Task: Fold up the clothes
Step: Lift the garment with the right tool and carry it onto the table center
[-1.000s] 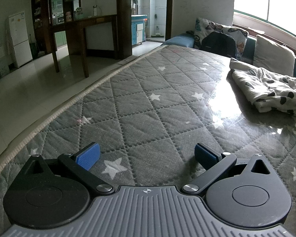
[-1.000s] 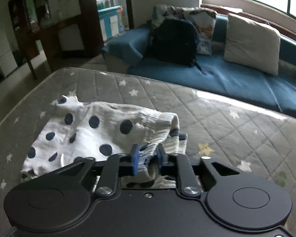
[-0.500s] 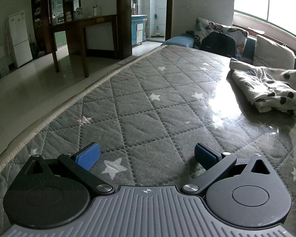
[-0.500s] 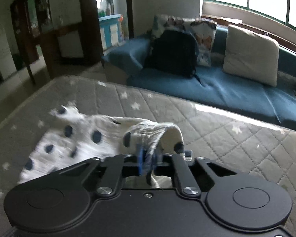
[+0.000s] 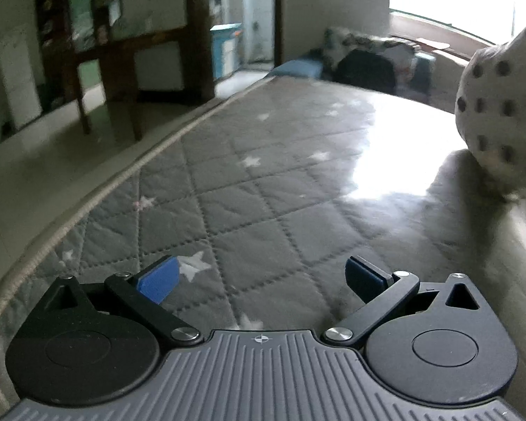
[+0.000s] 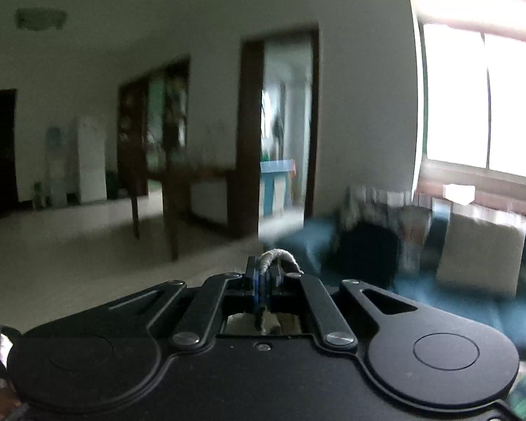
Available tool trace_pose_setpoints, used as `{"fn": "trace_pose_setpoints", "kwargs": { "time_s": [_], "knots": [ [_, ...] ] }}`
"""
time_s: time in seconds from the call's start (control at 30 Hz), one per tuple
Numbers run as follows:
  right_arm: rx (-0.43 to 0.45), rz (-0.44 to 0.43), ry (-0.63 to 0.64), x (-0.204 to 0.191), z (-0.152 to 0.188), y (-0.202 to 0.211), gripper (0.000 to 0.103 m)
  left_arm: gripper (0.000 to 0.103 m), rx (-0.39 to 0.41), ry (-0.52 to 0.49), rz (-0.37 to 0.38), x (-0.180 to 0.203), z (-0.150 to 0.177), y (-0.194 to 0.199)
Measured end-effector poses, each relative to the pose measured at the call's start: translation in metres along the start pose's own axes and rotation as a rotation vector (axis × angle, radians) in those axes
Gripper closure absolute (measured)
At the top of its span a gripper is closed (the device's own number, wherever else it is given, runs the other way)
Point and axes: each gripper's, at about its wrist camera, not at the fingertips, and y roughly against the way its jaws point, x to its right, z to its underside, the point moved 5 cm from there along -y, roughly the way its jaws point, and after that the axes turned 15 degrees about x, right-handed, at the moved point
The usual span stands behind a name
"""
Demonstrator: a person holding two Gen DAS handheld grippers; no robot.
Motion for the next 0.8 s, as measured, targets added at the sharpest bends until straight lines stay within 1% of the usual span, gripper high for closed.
{"fn": "trace_pose_setpoints", "kwargs": {
  "time_s": [0.1,0.13,0.17,0.23,0.3,0.33,0.37,0.4,0.43,0.47,0.53,0.57,0.6,0.63,0.67,0.77,0.8],
  "knots": [
    [0.093,-0.039,0.015,-0.021,-0.041,0.04,0.099,0.0,0.038,-0.026,0.041,0.008,-0.009,0.022],
    [0.108,-0.045,0.026,-0.025,-0.047,0.046,0.099,0.0,0.07,-0.047,0.059,0.012,-0.016,0.037],
    [0.13,-0.057,0.074,-0.037,-0.059,0.059,0.099,0.0,0.093,-0.059,0.071,0.015,-0.022,0.048],
    [0.133,-0.033,0.138,-0.051,-0.067,0.068,0.099,0.0,0.111,-0.056,0.093,0.02,-0.029,0.063],
    [0.088,-0.011,0.187,-0.06,-0.065,0.067,0.098,0.0,0.126,-0.032,0.133,0.024,-0.036,0.079],
    [0.076,-0.01,0.185,-0.06,-0.063,0.065,0.098,0.0,0.132,-0.02,0.154,0.026,-0.039,0.086],
    [0.044,-0.007,0.197,-0.061,-0.058,0.062,0.098,0.0,0.136,-0.012,0.168,0.028,-0.041,0.092],
    [0.005,0.02,0.224,-0.059,-0.05,0.057,0.097,0.0,0.14,-0.004,0.181,0.03,-0.042,0.096],
    [-0.006,0.029,0.227,-0.059,-0.048,0.056,0.094,0.0,0.143,0.002,0.201,0.033,-0.043,0.102],
    [-0.04,0.027,0.214,-0.057,-0.041,0.053,0.09,0.0,0.14,0.003,0.228,0.038,-0.044,0.108],
    [-0.108,0.023,0.188,-0.053,-0.028,0.047,0.076,0.0,0.142,-0.004,0.259,0.045,-0.044,0.118],
    [-0.149,0.033,0.185,-0.05,-0.019,0.045,0.073,0.0,0.148,-0.01,0.273,0.05,-0.043,0.123],
    [-0.19,0.043,0.182,-0.048,-0.01,0.043,0.073,0.0,0.154,-0.016,0.285,0.054,-0.043,0.129],
    [-0.199,0.05,0.19,-0.05,-0.007,0.046,0.072,0.0,0.161,-0.023,0.301,0.06,-0.042,0.135],
    [-0.234,0.058,0.212,-0.048,0.006,0.047,0.071,0.0,0.163,-0.029,0.32,0.067,-0.041,0.141],
    [-0.299,0.064,0.201,-0.049,0.024,0.052,0.069,0.0,0.155,-0.036,0.359,0.083,-0.038,0.15],
    [-0.328,0.077,0.197,-0.048,0.031,0.057,0.067,0.0,0.151,-0.038,0.377,0.09,-0.036,0.153]
  ]
}}
